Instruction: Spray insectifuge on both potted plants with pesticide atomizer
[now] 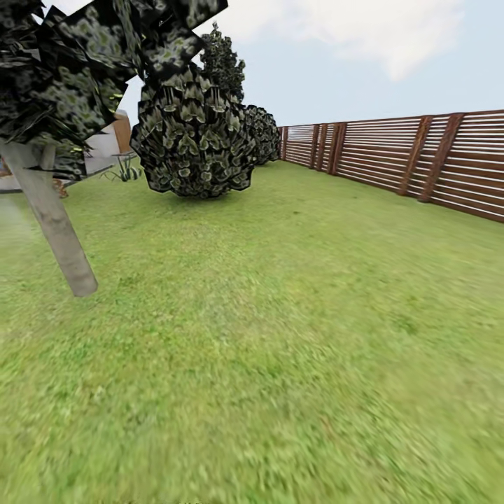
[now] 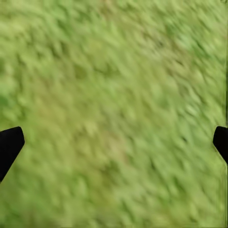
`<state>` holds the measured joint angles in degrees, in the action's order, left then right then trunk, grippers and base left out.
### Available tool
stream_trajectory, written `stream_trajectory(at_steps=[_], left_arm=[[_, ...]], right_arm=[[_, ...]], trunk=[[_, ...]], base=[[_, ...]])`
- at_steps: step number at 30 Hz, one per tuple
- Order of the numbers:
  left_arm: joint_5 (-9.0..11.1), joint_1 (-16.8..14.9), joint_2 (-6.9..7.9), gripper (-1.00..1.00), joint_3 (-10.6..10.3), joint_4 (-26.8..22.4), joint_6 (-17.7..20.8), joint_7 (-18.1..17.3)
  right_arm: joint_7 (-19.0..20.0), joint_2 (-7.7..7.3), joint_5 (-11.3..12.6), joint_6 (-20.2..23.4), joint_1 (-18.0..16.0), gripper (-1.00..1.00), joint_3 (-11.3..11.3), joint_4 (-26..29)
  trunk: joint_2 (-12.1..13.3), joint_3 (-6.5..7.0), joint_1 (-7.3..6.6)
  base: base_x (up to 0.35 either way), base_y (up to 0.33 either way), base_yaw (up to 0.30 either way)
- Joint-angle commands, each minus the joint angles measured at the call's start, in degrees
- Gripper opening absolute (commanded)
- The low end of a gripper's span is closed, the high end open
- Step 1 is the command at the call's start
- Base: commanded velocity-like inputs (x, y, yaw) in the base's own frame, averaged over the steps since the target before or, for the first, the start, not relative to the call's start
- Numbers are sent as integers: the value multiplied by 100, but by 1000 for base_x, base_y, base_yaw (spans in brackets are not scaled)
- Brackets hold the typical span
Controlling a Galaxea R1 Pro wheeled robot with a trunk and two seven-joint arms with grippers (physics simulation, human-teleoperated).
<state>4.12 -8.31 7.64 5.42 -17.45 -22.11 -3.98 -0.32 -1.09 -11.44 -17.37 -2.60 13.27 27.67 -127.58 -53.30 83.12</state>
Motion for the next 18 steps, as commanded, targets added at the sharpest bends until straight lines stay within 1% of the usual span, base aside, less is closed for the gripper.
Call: stream_trajectory(at_steps=[1, 7, 10, 13, 18], left_arm=[[43, -4, -1, 100, 20, 5, -13, -42], [52, -4, -7, 100, 20, 5, -13, 61], [60, -4, -8, 100, 20, 3, -13, 73], [68, -4, -14, 100, 20, -2, -13, 79], [76, -4, -28, 100, 26, -1, -13, 82]], right_arm=[[-3, 3, -60, -21, -4, 100, 27, -7], [-3, 3, -60, -21, -4, 100, 27, -7], [-3, 3, -60, -21, -4, 100, 27, -7], [-3, 3, -60, -21, -4, 100, 27, -7], [-10, 3, -60, -20, -4, 100, 27, -7]], trunk=[[-2, -5, -1], [-2, -5, -1], [-2, -5, -1], [-2, -5, -1], [-2, -5, -1]], base=[[26, -334, 277], [3, -334, 277], [-72, -331, 278], [-176, -294, 278], [-262, -234, 279]])
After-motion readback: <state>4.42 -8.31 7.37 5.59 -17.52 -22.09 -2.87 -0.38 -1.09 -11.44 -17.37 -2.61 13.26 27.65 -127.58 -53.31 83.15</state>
